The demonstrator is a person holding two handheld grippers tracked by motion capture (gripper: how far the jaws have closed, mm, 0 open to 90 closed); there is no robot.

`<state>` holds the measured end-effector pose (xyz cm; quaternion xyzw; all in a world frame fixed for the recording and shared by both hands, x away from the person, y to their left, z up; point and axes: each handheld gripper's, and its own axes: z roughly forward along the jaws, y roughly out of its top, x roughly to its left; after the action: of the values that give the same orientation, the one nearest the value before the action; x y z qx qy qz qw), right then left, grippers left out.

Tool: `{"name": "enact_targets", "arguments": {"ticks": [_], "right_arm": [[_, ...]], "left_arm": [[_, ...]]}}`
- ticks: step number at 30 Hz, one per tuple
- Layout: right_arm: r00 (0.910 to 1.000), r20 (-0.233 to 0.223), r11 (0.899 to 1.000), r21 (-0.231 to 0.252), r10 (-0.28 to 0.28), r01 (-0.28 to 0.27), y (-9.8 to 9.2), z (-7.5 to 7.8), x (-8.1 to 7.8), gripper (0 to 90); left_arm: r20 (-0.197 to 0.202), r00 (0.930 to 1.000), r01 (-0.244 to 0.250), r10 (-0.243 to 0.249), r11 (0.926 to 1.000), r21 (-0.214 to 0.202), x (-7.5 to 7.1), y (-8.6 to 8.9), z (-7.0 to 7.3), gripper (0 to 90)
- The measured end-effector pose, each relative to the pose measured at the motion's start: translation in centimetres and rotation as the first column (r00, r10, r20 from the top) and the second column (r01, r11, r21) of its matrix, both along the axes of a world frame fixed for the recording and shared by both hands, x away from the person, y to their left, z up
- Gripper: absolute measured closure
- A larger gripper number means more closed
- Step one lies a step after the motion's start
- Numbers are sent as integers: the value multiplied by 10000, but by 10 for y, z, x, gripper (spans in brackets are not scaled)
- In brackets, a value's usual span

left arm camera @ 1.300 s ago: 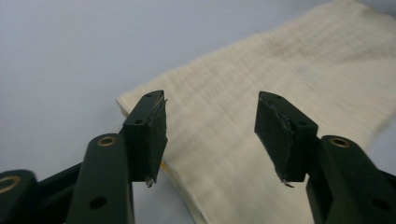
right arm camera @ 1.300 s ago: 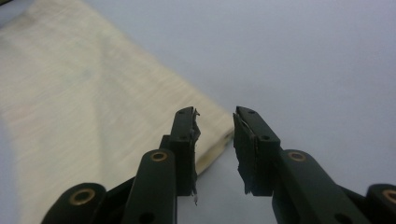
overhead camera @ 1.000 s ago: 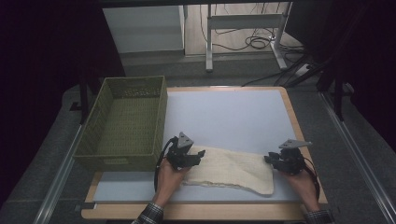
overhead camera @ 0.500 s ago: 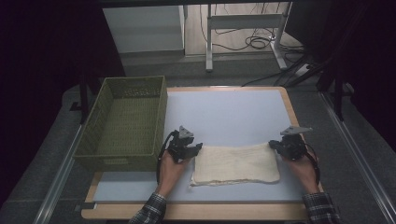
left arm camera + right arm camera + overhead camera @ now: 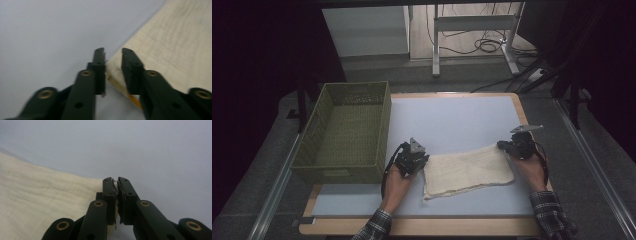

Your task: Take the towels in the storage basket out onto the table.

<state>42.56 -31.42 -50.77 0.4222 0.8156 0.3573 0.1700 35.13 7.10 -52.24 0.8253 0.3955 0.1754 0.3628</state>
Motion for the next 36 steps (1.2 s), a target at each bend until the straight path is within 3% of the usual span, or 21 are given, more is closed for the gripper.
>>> {"name": "enact_targets", "arguments": {"ticks": [1,5,9,11,13,20,27,33,36], "right_arm": [[10000,47,10000,-9,-4,4,0,0,-1,817],[9999,114,10000,28,-42,41,-7,4,-12,706],[10000,-62,9994,332,-37,39,-15,9,-23,617],[9998,-87,9996,231,157,-155,-15,11,-31,581],[9995,-71,9993,197,310,-309,-14,12,-37,554],[9964,-216,9965,180,823,-819,-6,14,-67,458],[9911,-320,9915,183,1294,-1288,10,9,-86,386],[9805,-179,9804,238,1959,-1955,33,8,-98,393],[9715,-370,9717,406,2341,-2326,45,8,-101,398]], "left_arm": [[-260,9996,-72,72,10000,4,4,1,-4,678],[-410,9986,-321,324,9995,79,11,2,-13,511],[-291,9987,-425,420,9989,-189,14,5,-18,393],[-542,9979,-390,355,9971,-654,17,11,-21,325],[-493,9984,-295,269,9982,-523,16,9,-22,298],[-402,9988,-296,275,9981,-533,16,9,-23,285],[-398,9988,-302,280,9980,-549,16,9,-23,285],[-406,9988,-290,268,9980,-556,16,9,-23,285],[-405,9988,-291,269,9980,-556,16,9,-23,285]]}}
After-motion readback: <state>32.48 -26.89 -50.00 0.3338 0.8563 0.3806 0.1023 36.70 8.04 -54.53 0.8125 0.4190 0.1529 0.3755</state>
